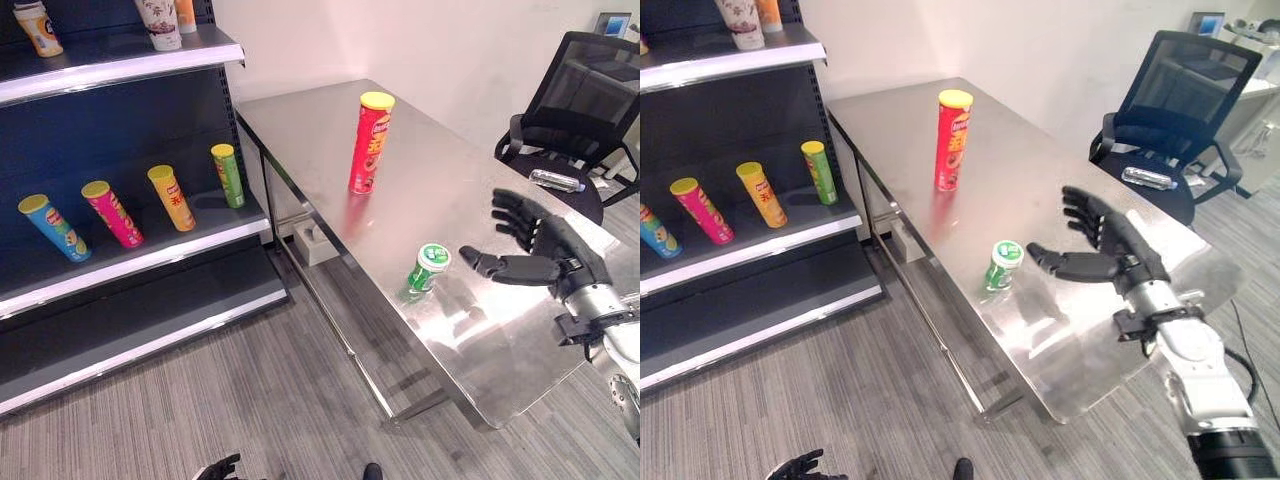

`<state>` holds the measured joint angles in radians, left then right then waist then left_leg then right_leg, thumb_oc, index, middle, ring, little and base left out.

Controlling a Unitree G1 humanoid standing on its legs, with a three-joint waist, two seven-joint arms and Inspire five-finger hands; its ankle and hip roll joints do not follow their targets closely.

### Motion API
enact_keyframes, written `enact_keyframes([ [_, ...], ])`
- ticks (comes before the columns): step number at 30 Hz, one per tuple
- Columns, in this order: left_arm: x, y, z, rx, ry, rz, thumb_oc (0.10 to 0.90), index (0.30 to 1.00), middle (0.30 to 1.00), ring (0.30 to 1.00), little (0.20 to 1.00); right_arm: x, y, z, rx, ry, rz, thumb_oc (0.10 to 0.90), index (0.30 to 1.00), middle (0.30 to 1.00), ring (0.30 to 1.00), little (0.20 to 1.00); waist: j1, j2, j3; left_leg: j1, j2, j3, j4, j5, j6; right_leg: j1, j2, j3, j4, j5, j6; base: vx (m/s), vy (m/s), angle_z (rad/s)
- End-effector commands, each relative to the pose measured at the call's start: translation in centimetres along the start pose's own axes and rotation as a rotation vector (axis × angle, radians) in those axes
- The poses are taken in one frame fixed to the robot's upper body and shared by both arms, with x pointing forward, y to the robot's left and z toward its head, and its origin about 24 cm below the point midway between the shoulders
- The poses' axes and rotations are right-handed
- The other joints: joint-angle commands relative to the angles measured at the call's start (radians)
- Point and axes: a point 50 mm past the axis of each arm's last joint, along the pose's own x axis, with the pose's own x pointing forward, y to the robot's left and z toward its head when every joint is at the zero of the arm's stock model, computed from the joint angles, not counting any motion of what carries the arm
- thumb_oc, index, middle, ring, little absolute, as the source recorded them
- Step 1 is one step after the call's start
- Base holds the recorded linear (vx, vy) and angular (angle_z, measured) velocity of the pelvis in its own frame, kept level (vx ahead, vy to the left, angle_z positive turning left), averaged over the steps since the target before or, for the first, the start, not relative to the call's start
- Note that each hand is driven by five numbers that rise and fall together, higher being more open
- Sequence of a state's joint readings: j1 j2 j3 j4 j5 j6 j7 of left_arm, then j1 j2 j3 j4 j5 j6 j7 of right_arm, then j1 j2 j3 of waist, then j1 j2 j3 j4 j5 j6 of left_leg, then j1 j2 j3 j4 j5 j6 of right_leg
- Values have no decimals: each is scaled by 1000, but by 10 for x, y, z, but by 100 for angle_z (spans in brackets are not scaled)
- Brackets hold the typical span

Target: Put the goods on the table back onto the shelves and tidy them up.

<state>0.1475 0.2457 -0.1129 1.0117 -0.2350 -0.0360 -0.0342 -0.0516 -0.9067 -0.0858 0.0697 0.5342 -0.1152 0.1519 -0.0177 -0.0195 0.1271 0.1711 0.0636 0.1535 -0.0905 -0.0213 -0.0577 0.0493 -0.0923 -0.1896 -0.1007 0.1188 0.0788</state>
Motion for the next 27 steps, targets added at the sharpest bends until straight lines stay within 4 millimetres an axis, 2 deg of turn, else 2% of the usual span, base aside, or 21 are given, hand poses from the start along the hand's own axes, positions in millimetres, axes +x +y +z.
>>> enact_keyframes([
  [1,7,1,25,40,-64,-10,800,900,900,900,900,10,-34,62,-27,-279,-114,800,900,900,900,900,-4,-10,1,-23,-17,20,3,-2,-6,79,-1,-38,13,-98,70,4,-35,-4],
  [2,5,0,20,28,-54,-19,800,900,900,900,900,8,-25,52,-25,-222,-40,800,900,900,900,900,3,-7,4,-30,-17,7,3,3,-9,83,-3,-55,13,-102,68,2,-48,-1],
  [3,5,0,19,26,-54,-20,800,900,900,900,900,7,-25,50,-31,-208,-37,800,900,900,900,900,3,-6,5,-31,-17,4,3,4,-9,83,-3,-58,13,-103,68,2,-48,8],
  [13,4,1,17,17,-57,-19,800,900,900,900,900,2,-20,44,-88,-168,-3,800,900,900,900,900,9,2,13,-50,-13,-15,3,16,-16,81,-5,-84,13,-109,65,0,-29,10],
  [14,4,-1,18,23,-59,-25,800,900,900,900,900,4,-18,37,-143,-119,8,800,900,900,900,900,13,5,15,-53,-13,-18,3,19,-18,81,-4,-89,13,-111,63,-7,-44,12],
  [23,4,-3,19,30,-63,-28,800,900,900,900,900,10,-10,30,-171,-98,22,800,900,900,900,900,17,9,17,-56,-11,-27,3,23,-19,83,-1,-96,13,-116,62,2,-14,5],
  [25,4,-3,18,36,-62,-25,800,900,900,900,900,20,0,22,-192,-76,33,800,900,900,900,900,32,11,17,-58,-9,-36,3,26,-20,90,1,-106,13,-123,57,8,-48,2],
  [27,4,-3,18,36,-60,-24,800,900,900,900,900,23,2,21,-200,-71,33,800,900,900,900,900,33,11,18,-58,-9,-38,3,25,-20,91,1,-109,13,-124,57,0,-3,2],
])
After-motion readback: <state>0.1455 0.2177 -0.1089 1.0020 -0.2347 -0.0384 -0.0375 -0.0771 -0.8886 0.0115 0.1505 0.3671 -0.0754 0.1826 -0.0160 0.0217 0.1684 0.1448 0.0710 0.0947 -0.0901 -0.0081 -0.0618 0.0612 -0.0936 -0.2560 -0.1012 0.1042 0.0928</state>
